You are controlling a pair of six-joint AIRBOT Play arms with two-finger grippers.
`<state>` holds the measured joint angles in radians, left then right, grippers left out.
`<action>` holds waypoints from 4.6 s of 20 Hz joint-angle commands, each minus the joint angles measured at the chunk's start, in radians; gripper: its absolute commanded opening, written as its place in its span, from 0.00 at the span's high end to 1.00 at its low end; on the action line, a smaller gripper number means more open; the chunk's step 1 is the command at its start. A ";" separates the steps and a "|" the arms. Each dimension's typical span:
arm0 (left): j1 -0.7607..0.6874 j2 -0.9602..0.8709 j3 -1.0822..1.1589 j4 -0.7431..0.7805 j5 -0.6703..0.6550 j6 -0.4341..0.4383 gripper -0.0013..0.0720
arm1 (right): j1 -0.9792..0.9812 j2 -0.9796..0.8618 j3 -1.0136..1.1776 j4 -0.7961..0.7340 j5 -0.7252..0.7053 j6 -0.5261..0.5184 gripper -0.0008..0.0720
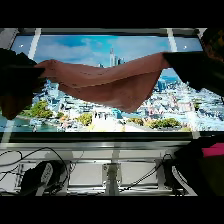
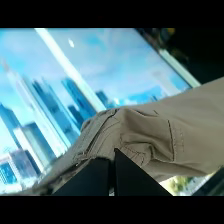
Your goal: Fold the clothes and pants, and hang the long-sleeved shirts on hangers.
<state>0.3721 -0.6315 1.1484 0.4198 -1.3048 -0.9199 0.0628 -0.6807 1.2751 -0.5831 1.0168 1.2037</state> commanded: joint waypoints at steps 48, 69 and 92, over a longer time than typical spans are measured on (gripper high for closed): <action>0.195 -0.416 -0.497 0.554 0.301 -0.161 0.03 | 0.234 -0.505 -0.295 -0.541 -0.351 0.320 0.55; 0.453 -0.763 -0.497 0.379 0.153 0.393 0.40 | 0.234 -0.506 -0.296 -0.488 -0.167 0.268 0.55; 0.047 -0.763 -0.495 0.380 0.183 0.472 0.96 | 0.345 -0.760 -0.507 -0.163 -0.090 0.267 0.38</action>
<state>0.4377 -1.3941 0.6525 0.7979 -1.1301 -0.4484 0.4179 -1.4147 0.7681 -0.7292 0.9524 1.4712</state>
